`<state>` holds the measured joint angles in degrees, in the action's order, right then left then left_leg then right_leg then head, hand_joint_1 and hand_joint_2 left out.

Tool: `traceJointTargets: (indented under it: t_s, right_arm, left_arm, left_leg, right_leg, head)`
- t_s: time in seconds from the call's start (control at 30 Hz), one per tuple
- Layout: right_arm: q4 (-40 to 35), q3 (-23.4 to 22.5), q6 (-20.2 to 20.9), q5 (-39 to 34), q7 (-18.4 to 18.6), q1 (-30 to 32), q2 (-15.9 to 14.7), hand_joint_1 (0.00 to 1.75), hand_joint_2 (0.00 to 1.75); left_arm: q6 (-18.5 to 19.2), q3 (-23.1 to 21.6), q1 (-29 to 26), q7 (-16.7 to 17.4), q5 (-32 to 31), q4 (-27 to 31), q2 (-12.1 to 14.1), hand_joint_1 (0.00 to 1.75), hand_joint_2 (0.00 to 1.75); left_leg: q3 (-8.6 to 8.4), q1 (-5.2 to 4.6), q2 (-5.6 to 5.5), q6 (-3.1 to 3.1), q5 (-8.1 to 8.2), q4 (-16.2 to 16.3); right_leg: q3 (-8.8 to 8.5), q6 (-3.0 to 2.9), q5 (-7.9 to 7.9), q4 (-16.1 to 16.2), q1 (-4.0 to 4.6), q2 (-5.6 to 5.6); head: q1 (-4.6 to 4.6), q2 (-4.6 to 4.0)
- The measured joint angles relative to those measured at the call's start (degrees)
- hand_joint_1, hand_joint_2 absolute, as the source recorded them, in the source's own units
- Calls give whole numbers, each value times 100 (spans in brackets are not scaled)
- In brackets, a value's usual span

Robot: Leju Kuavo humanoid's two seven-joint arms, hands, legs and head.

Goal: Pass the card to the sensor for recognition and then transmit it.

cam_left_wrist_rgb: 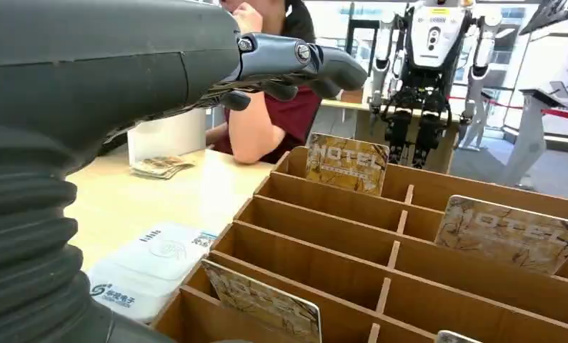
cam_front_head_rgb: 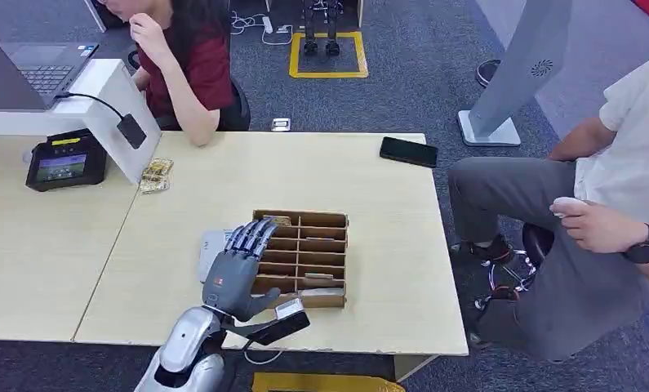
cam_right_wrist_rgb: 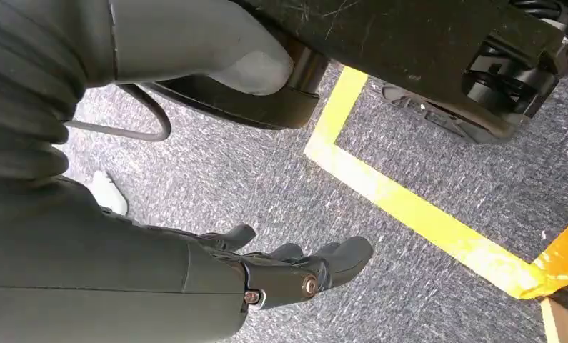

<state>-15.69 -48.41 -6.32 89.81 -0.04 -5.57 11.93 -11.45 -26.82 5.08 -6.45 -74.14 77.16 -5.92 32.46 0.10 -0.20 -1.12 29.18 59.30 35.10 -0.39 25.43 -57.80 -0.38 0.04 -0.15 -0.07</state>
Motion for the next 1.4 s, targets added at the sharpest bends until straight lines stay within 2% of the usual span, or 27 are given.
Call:
traceJointTargets:
  t_s: [0.8,0.97,1.4]
  right_arm:
    - [0,9,-2,0,-7,0,-2,0,175]
    - [0,46,0,0,-9,1,-2,0,175]
    - [0,107,0,-2,-9,3,-2,0,175]
  left_arm:
    - [140,-2,1,-15,114,-96,155,0,175]
    - [308,-7,7,-223,431,-149,284,0,175]
    - [319,-22,14,-297,522,-151,404,0,175]
  left_leg:
    - [0,0,1,0,0,0]
    - [-1,0,2,0,0,0]
    - [-1,0,2,0,0,0]
  right_leg:
    - [0,0,0,0,0,1]
    - [1,0,0,0,0,2]
    - [1,0,0,0,0,3]
  head:
    - [0,0]
    - [0,0]
    - [0,0]
